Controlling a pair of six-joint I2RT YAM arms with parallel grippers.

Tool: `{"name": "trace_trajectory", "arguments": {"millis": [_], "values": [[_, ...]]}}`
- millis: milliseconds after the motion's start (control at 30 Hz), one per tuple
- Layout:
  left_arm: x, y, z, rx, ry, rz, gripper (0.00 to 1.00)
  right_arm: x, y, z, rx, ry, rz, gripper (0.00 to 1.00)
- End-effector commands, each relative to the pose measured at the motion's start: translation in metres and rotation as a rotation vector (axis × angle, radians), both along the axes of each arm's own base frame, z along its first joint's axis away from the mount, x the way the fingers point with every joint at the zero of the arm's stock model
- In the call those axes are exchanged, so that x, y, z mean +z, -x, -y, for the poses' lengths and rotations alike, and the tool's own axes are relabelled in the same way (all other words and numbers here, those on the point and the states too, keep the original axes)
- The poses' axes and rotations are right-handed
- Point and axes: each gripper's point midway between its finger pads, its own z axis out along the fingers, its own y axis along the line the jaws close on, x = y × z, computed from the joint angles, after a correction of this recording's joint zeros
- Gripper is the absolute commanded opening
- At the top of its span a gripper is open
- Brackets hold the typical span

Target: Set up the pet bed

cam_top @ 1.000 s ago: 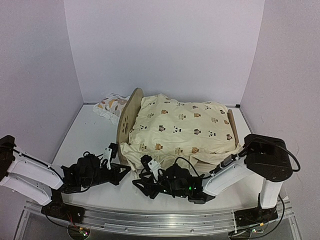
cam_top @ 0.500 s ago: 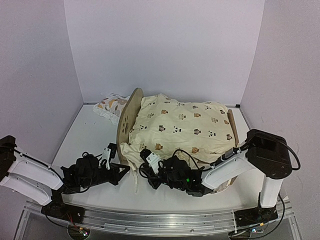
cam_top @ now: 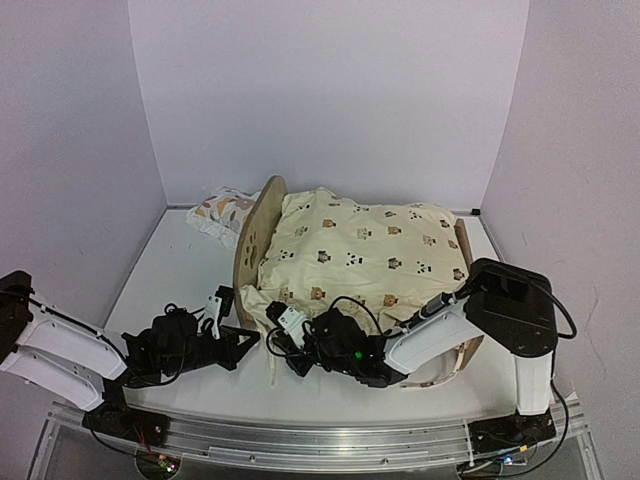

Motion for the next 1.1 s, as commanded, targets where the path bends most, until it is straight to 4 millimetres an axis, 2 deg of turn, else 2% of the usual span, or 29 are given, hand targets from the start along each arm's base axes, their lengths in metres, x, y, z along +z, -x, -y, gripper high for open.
{"name": "trace_trajectory", "arguments": {"millis": [0, 267, 467, 900, 1067], "values": [[0.011, -0.001, 0.001, -0.012, 0.03, 0.038, 0.0, 0.006, -0.009, -0.016, 0.026, -0.021, 0.028, 0.2], [0.015, -0.001, 0.0, -0.015, 0.036, 0.042, 0.0, 0.0, -0.015, -0.022, 0.08, -0.032, 0.022, 0.29], [0.016, -0.001, -0.001, -0.019, 0.039, 0.042, 0.0, -0.001, -0.021, -0.026, 0.119, -0.072, 0.034, 0.32], [0.019, -0.001, -0.005, -0.013, 0.048, 0.039, 0.0, 0.028, -0.027, -0.025, 0.126, -0.239, 0.059, 0.38], [0.021, -0.001, -0.006, -0.016, 0.056, 0.041, 0.0, 0.031, -0.027, -0.031, 0.144, -0.26, 0.064, 0.43]]}}
